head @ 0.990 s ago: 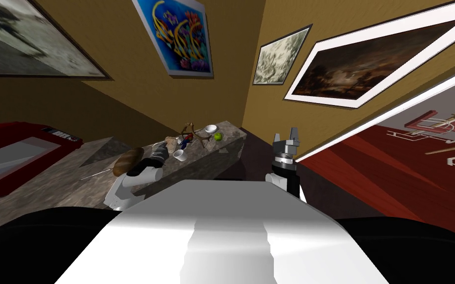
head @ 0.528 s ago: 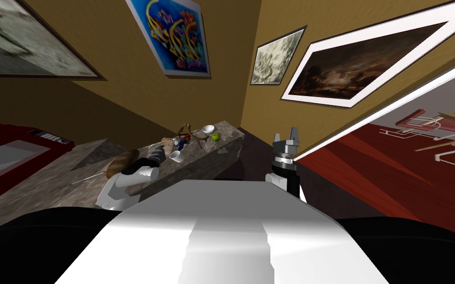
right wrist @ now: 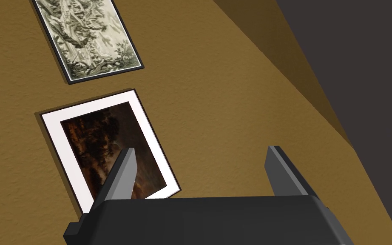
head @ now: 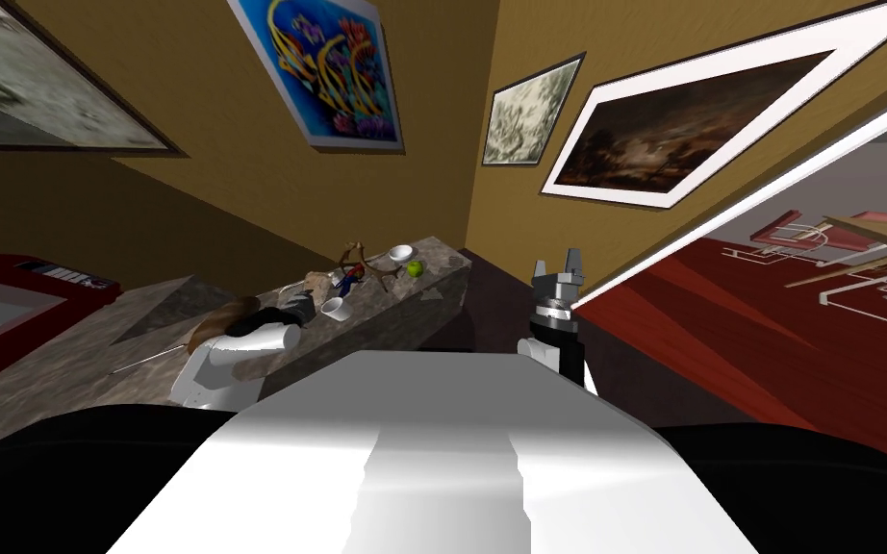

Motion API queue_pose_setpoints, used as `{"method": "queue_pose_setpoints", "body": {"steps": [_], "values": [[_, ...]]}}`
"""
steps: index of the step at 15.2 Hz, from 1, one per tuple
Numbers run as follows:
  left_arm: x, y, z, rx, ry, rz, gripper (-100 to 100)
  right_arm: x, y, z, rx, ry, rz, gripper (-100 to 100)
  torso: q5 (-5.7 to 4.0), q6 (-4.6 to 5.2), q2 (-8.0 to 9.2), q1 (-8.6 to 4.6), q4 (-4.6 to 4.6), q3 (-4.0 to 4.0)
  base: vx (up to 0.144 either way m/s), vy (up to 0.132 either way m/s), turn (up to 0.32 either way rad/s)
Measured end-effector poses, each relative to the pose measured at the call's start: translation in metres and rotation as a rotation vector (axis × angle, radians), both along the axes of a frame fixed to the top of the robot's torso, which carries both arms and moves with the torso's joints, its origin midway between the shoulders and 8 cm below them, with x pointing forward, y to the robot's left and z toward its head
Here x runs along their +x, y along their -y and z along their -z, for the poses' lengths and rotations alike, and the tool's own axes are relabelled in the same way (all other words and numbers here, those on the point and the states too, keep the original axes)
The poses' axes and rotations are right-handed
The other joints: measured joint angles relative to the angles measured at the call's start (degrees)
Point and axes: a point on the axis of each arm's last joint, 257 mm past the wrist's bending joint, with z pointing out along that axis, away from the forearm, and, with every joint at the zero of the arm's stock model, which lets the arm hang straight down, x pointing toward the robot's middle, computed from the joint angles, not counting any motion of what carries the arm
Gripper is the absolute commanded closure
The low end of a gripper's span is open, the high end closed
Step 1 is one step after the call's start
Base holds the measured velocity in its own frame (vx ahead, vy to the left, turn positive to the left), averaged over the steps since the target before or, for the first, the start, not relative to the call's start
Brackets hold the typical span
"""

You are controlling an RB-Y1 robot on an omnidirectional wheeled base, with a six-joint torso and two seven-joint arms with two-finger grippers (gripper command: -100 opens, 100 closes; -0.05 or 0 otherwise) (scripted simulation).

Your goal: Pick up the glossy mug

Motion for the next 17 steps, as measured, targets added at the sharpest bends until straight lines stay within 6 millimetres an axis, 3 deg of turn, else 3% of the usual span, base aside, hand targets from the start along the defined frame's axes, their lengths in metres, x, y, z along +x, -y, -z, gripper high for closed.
{"method": "queue_pose_setpoints", "body": {"steps": [17], "values": [[-0.066,-0.045,0.030,-0.163,-0.208,-0.208,-100,0.000,0.000,0.000,0.000,0.000,0.000,0,0.00,-0.01,-0.06,0.00,-0.01,-0.04,0.019,-0.033,-0.054]]}}
